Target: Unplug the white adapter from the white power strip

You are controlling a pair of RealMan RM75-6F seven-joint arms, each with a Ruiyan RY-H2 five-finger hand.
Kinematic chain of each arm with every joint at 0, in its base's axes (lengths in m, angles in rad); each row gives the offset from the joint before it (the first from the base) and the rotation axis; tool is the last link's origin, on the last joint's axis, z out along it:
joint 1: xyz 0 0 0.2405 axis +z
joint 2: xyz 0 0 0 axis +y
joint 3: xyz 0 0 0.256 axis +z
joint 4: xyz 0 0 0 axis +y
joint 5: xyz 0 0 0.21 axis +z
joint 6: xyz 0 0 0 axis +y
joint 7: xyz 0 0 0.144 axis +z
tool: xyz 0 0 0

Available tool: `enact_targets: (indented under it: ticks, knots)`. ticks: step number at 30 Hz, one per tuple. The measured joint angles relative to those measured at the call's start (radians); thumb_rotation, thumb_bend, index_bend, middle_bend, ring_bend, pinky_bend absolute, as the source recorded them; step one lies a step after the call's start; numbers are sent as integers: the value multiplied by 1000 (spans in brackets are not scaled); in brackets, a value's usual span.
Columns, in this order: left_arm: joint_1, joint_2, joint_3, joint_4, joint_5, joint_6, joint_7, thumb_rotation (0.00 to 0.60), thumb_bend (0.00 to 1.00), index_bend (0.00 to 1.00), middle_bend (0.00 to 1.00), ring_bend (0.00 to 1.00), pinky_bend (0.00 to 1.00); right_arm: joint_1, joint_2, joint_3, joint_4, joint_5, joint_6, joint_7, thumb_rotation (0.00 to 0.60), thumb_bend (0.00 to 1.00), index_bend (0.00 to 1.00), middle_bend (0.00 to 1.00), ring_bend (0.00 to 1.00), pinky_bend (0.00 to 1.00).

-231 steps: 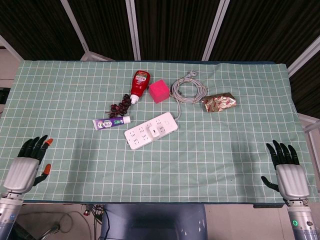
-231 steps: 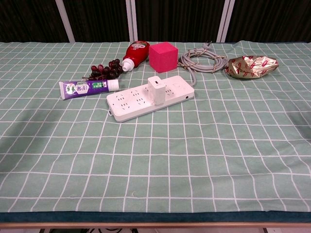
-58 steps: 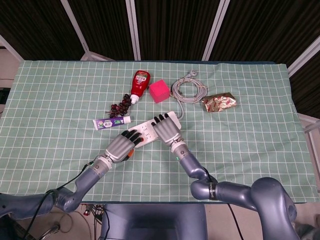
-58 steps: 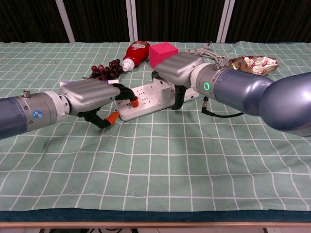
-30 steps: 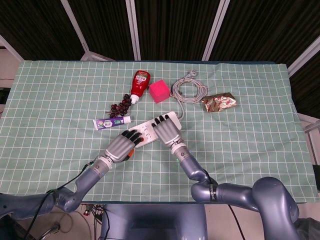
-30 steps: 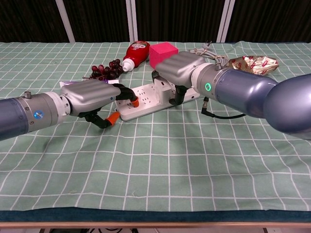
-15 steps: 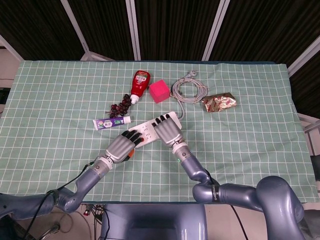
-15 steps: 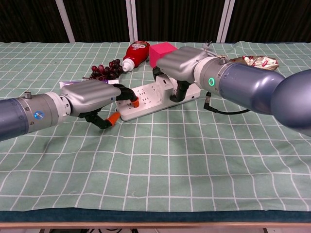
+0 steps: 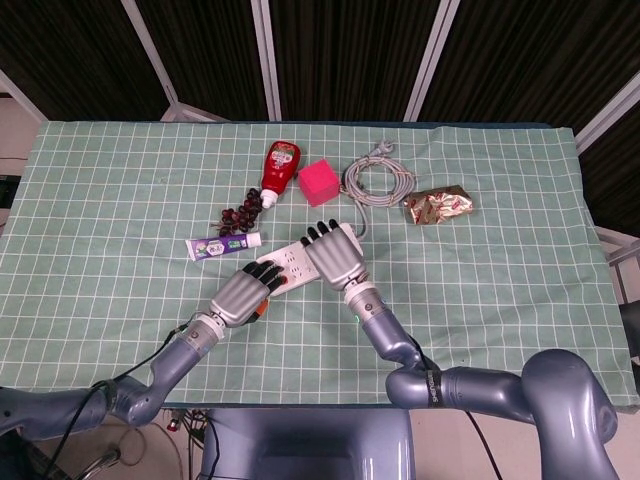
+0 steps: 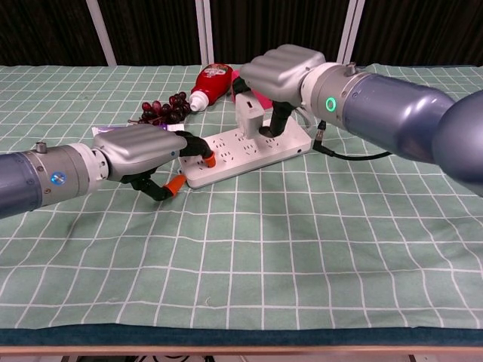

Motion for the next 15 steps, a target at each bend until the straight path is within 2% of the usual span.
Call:
enact_targets:
  ticks: [5, 11, 15]
  knots:
    - [2, 9, -33, -26, 14, 46, -18, 600, 584, 256, 167, 75, 215, -5, 53, 16, -81, -3, 50, -28, 600, 660, 717, 281, 240, 282]
    - [7, 56, -91, -92, 30, 118, -43, 600, 512, 255, 165, 75, 213, -38, 124, 21, -173, -8, 147, -64, 600, 660, 716, 281, 239, 282]
    - [22, 113, -126, -160, 40, 175, -63, 600, 359, 253, 167, 75, 205, -84, 177, 6, -221, -2, 205, -83, 600, 660, 679, 281, 240, 282]
